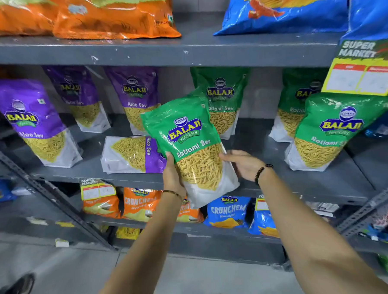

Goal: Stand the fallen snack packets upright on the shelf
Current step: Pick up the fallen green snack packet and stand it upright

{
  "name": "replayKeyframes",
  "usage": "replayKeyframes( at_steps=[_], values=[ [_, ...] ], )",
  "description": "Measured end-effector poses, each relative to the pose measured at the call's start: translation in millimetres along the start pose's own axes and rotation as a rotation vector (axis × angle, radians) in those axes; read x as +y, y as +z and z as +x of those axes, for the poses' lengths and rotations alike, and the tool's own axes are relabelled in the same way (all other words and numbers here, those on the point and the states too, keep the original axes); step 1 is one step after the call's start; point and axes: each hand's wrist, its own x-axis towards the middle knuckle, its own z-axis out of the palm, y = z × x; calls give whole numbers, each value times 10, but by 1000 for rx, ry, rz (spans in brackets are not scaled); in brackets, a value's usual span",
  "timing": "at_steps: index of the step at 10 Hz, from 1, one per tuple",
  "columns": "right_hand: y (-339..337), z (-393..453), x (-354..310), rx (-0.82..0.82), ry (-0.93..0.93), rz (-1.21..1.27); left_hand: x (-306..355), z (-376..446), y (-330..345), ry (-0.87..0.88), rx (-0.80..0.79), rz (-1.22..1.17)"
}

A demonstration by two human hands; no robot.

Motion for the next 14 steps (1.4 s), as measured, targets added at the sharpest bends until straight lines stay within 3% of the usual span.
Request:
replayKeyframes(
  at_steps=[3,7,9,11,13,14],
  values=[
    [402,-675,194,-31,-97,245,507,-694,-309,69,-211,328],
    [430,-988,147,-35,-244,291,534,-843,-220,125,-318,420],
    [209,-727,166,137,-252,302,316,-337,-2,146,-279,440],
    [-87,-312,3,390,-264,329,259,217,440,128,-371,533],
    [-263,73,-95,575,-234,316,241,708,553,164,-262,691],
    [-328,144,-47,617,-206,343,218,779,614,125,-353,663]
  ],
)
